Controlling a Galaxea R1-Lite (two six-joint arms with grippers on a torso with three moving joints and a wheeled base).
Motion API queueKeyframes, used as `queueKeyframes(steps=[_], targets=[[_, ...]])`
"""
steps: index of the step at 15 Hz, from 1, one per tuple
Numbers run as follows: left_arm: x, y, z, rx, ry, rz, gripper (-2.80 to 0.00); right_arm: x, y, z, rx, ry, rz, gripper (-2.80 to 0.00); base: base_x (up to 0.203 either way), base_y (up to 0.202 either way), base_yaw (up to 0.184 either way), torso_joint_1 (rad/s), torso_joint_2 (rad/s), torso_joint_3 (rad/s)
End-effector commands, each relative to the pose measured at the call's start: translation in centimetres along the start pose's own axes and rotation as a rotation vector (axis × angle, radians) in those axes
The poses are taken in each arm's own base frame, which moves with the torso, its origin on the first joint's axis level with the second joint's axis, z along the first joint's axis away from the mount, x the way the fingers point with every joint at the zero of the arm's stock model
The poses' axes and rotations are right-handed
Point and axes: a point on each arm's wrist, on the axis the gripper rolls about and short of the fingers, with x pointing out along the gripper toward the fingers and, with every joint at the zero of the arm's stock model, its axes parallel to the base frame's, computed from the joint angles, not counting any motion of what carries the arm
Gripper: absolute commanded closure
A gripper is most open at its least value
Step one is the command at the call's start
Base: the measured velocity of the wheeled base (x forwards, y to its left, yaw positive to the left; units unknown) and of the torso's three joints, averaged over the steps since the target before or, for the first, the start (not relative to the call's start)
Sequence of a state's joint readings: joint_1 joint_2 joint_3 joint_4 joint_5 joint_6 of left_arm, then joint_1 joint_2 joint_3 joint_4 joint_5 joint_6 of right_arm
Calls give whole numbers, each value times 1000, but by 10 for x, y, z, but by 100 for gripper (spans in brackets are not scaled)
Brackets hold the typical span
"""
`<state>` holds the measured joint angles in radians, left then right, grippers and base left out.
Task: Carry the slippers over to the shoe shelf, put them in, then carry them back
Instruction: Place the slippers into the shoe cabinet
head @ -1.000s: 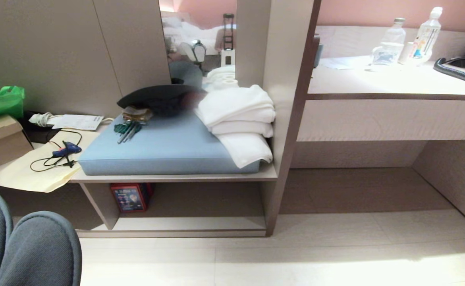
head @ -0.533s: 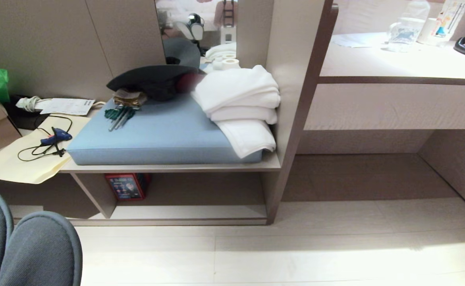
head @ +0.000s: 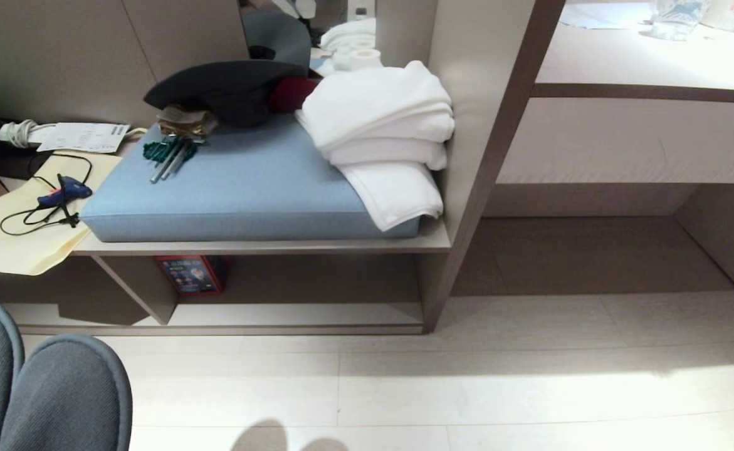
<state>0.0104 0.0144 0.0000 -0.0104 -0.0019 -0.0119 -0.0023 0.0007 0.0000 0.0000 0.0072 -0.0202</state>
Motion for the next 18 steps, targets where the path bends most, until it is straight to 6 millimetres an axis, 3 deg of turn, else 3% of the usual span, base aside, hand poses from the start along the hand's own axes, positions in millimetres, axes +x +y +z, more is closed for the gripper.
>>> queueKeyframes(steps=[1,18], targets=[[1,0,-1,0,7,1,0,0,0,0,0,1,1,0,0,0,0,2,-2,-198],[0,0,-2,0,5,1,0,0,0,0,-1,1,1,0,0,0,0,4,2,-197]])
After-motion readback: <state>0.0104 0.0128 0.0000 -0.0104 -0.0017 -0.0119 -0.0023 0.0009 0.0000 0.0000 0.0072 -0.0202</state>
